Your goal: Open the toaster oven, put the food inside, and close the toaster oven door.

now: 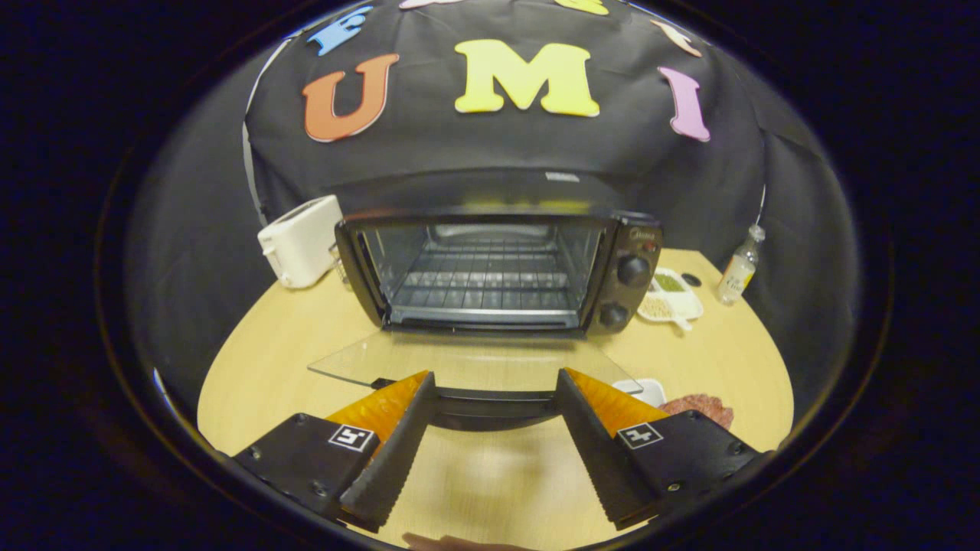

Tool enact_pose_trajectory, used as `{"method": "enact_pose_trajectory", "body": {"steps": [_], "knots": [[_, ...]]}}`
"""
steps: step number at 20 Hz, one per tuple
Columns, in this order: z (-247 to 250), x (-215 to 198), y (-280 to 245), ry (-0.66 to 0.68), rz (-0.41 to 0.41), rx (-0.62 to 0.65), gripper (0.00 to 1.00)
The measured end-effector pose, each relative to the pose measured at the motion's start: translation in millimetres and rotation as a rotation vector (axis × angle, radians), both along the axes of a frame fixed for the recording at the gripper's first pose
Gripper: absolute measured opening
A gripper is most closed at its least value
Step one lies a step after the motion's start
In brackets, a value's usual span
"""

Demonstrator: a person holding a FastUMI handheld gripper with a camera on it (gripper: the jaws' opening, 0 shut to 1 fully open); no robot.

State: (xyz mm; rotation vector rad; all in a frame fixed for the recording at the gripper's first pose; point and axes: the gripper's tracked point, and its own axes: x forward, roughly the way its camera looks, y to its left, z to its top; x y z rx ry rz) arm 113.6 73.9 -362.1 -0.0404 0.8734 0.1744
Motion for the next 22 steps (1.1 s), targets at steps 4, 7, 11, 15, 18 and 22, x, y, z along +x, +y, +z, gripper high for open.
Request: {"method": "enact_pose_trajectory", "body": {"steps": [4, 7, 11, 15, 18, 22], "knots": [[-43, -20, -3, 0.136, 0.009, 0.032, 1.00], [-54, -23, -3, 0.167, 0.019, 0.029, 1.00], [-39, -28, -3, 0.155, 0.073, 0.023, 0.99], [5, -29, -34, 0.065, 0.133, -0.013, 0.99], [28, -17, -79, 0.008, 0.111, -0.070, 0.99], [39, -10, -139, 0.030, 0.057, -0.074, 0.99]]}}
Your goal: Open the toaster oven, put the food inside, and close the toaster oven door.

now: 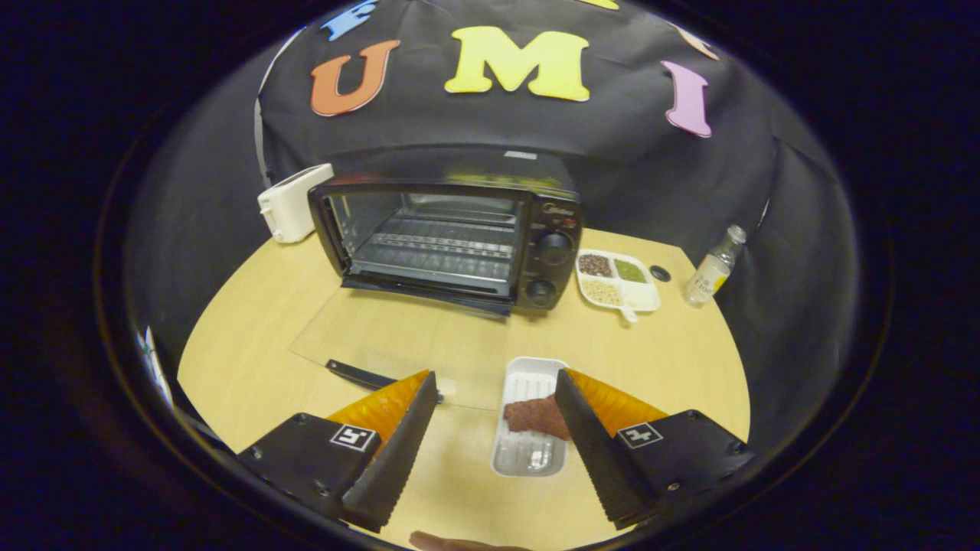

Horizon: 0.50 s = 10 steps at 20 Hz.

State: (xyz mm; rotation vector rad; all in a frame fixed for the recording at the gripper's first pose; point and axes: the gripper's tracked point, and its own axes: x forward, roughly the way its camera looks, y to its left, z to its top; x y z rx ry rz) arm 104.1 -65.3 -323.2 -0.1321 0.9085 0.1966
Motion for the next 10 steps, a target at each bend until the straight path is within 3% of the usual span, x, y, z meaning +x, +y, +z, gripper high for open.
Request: {"method": "enact_pose_trajectory", "body": {"steps": [5, 10], "knots": [[-1, 12, -77, 0.039, -0.083, 0.011, 0.99], [-28, 7, -98, 0.164, -0.105, 0.169, 0.89]]}}
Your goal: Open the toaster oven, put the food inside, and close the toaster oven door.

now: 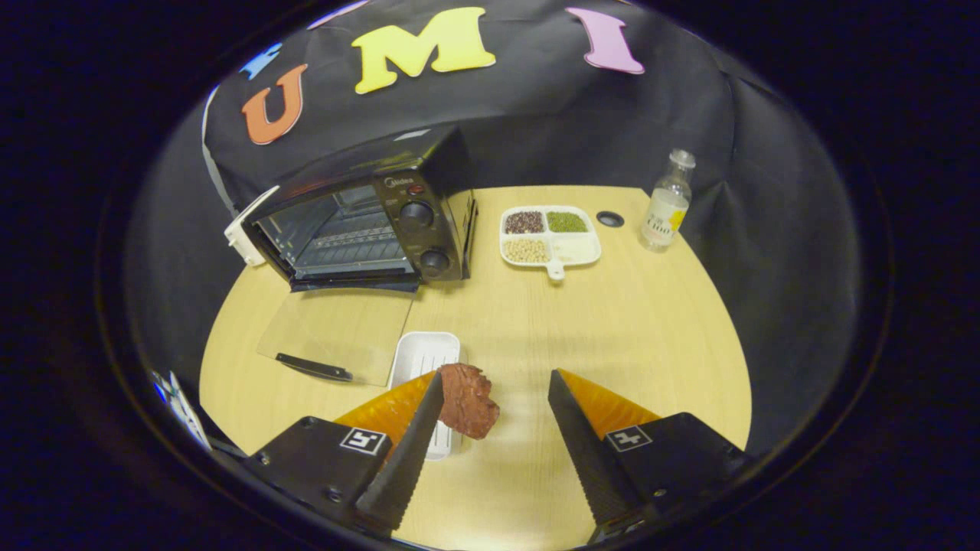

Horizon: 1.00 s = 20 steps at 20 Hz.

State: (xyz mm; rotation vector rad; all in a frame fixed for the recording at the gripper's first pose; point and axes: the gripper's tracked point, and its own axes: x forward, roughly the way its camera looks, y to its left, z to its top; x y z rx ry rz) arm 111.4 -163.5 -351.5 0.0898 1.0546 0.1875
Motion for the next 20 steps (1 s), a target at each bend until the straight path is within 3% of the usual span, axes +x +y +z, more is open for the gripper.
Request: {"method": "enact_pose_trajectory", "body": {"steps": [4, 9, 11, 16, 20], "knots": [[-15, -9, 9, 0.075, -0.002, 0.163, 0.76], [-22, -21, 31, 0.127, 0.029, 0.313, 0.25], [-7, -29, 35, 0.126, 0.037, 0.328, 0.13], [16, -37, 43, 0.066, 0.065, 0.258, 0.08], [58, -38, 51, -0.068, 0.105, 0.138, 0.08]]}}
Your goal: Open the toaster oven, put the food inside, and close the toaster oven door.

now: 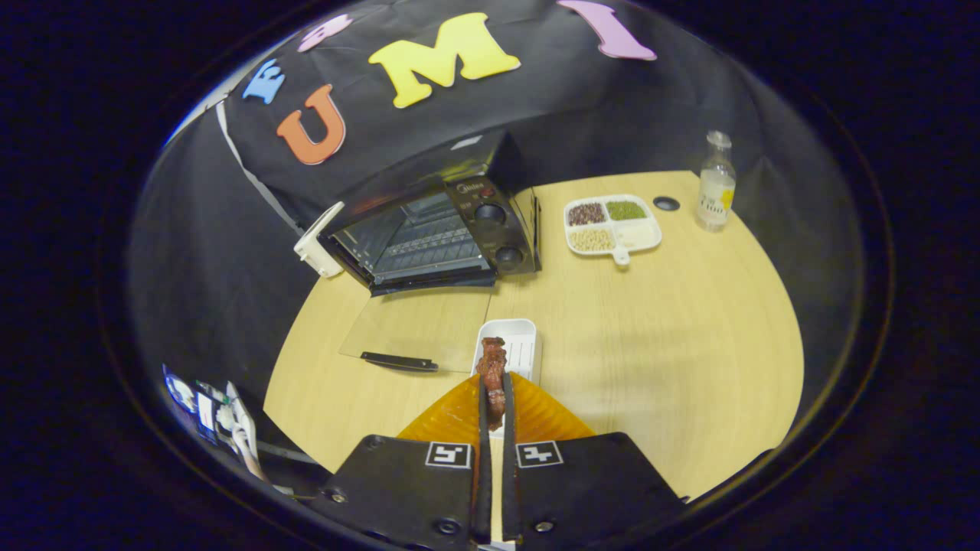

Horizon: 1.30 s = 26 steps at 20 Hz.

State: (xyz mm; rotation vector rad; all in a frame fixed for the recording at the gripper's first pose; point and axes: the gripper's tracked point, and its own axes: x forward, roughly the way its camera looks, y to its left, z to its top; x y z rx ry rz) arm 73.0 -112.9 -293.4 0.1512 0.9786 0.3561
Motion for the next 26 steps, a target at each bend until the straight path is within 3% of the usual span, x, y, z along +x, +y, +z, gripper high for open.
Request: {"method": "enact_pose_trajectory", "body": {"steps": [4, 9, 15, 19, 26], "knots": [[28, -8, 27, -0.142, 0.063, -0.116, 0.08], [36, -13, 86, -0.236, 0.118, -0.141, 0.08], [12, 16, 148, -0.275, 0.057, -0.078, 0.08], [-8, 45, 185, -0.279, -0.057, 0.070, 0.08], [-41, 125, 218, -0.276, -0.388, 0.456, 0.08]]}}
